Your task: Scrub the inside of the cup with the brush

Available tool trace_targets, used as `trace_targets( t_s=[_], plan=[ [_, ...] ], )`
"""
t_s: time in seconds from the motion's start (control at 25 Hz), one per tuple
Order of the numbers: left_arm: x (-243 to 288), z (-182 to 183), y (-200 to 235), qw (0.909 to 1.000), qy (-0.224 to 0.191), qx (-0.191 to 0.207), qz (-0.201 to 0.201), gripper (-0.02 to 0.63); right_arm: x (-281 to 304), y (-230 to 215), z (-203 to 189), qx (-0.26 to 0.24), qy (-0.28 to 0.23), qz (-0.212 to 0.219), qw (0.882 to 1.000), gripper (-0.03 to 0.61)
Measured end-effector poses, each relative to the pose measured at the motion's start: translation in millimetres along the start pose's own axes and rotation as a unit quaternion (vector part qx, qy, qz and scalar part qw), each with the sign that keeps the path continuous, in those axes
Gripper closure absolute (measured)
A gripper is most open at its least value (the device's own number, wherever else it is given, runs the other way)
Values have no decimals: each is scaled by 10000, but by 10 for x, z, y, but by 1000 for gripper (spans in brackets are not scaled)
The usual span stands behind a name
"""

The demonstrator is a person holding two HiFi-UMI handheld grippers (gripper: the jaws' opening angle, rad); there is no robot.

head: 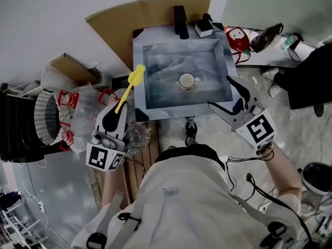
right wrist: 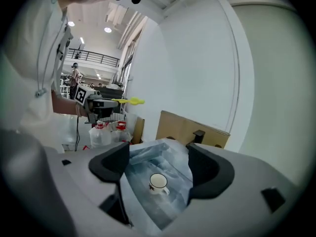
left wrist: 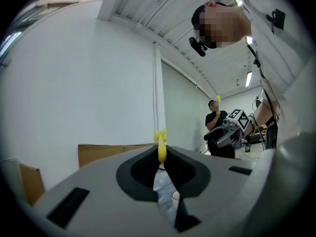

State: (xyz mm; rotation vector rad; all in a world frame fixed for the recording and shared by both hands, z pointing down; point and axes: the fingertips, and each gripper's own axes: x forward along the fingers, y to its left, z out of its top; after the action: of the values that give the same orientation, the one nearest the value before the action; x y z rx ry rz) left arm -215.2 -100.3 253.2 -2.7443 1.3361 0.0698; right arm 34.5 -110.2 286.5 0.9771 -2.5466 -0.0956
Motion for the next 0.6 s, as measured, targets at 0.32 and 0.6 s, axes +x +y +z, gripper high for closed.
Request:
trace_targets(
  t_s=[0.32, 0.6],
  plan=[
    [553, -243, 95, 9989, 271, -50, 370, 580, 602, -370, -567, -483, 789, 1257, 9877, 221],
    [897, -417, 50, 9970, 544, -183, 523, 580, 932, -543, -1033, -674, 1467, 2166, 9628, 221]
  ],
)
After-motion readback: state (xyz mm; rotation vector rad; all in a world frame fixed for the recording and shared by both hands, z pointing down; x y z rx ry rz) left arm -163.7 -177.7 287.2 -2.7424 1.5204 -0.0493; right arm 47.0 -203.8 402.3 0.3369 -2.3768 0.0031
